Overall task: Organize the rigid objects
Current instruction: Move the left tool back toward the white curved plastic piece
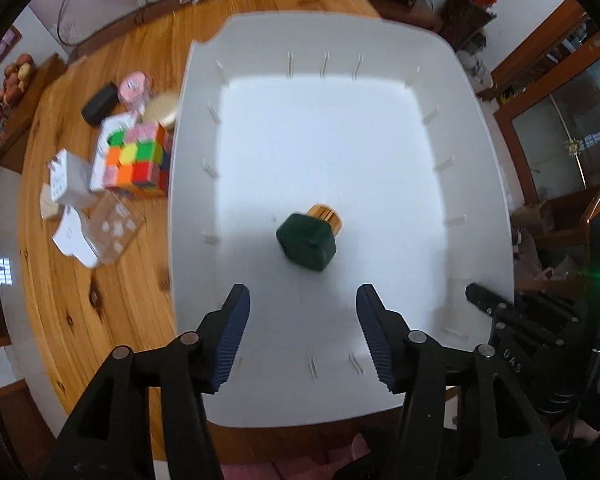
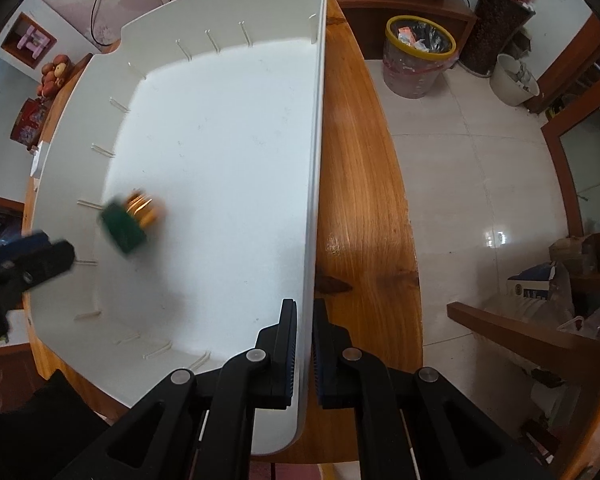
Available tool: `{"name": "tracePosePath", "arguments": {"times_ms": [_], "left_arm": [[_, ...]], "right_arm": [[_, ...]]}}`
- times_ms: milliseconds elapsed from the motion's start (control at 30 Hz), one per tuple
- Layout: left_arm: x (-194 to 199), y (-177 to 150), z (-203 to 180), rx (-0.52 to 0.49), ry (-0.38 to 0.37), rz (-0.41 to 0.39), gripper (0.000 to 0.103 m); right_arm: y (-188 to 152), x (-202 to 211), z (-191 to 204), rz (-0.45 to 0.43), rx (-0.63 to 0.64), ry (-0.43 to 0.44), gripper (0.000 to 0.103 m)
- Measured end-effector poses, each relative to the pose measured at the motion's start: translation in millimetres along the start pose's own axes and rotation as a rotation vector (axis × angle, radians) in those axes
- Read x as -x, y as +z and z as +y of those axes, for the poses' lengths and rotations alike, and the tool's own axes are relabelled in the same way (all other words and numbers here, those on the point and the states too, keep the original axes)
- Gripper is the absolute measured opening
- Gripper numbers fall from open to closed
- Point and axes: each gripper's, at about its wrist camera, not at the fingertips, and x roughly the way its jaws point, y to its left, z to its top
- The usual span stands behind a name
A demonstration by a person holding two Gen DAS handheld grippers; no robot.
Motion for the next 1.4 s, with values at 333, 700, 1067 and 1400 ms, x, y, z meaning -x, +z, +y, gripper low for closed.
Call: {"name": "tracePosePath", "arguments": {"times_ms": [333,700,1067,1400], "left_arm": [[22,9,31,0.041,0.012,-0.116,0.061],[35,8,104,0.201,0.019,-0.176,0.061],[22,2,192,0.486,0.044,-0.184,0.072],[-24,-13,261,0.783,0.034,-0.093,0.074]], "right_arm": [[2,0,2,0.012,-0.025,-0.023,0.007],[7,-4,2,0.039,-0.048,-0.049,0.009],[9,-4,7,0.075,0.01,-0.095,0.011],[10,-6,18,0.13,0.114,-0.16,0.011]]}}
